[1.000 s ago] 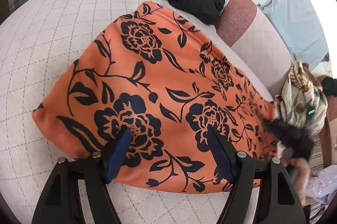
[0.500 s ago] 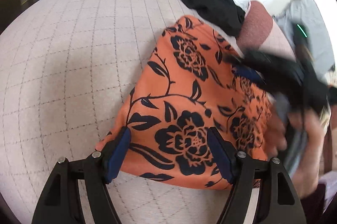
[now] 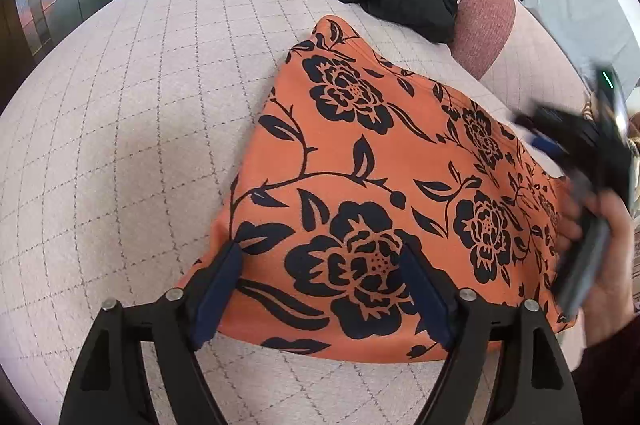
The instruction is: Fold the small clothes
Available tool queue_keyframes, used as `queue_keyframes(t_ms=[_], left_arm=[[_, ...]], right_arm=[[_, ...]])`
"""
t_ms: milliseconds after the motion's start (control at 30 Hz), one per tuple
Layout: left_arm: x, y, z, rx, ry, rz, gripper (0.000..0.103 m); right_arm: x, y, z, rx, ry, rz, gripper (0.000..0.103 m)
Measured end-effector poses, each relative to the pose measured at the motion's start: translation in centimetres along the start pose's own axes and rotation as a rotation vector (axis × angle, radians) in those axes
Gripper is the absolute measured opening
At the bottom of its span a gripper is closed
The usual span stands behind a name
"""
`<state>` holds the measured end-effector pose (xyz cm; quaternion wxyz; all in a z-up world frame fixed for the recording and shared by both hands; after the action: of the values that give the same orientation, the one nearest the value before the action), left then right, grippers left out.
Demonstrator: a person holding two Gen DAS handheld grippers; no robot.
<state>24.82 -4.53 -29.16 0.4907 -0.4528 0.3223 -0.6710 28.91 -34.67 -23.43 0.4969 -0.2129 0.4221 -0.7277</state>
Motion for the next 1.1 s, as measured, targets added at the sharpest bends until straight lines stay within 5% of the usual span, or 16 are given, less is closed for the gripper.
queue_keyframes(t_ms=[133,367,567,767,900,1000,1100], left_arm=[[1.1,0.5,-0.2,0.007,0.031,0.033,0.089],[3.2,2.7,-0.4,0.019,0.143,0.163,0.103],[3.9,3.6,0.2,0.026,0.133,0.189,0.103],[2.8,1.8,0.0,0.032,0.116,0.153,0.103],[2.5,0.4,-0.2,0.065,0.111,0.149,0.103],[2.9,1.6,-1.0,0.024,0.157,0.18,0.103],[3.5,1.6,-1.0,0.035,0.18,0.215,0.103]], right_arm=[[11.4,-2.2,0.0,0.007,0.17,-0.091,0.047],[22.4,0.6,-2.5,-0.109,0.336,-0.109,0.042],[21.0,-1.4,-3.1,-0.054,0.216,-0.145,0.041],[19.7,-9.0,-5.9,0.043,0.213,-0.009,0.048],[17.9,-11.6,-10.9,-0.011,0.2,0.053,0.049],[18.0,-8.5,-13.6,-0.095,0.206,0.058,0.049],[17.8,-9.3,-14.7,-0.049,0.176,0.049,0.049]])
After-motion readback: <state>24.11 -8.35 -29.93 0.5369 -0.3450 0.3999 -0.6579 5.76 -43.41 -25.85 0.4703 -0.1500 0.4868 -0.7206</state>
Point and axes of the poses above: each gripper's, at about its wrist camera, not at the fingertips, and y roughly the way its jaws point, x to its right, z to its top, the point moved 4 cm from there along y, roughly the way its jaws point, and after that the axes turned 2 degrees about -x, right-handed, at the moved point
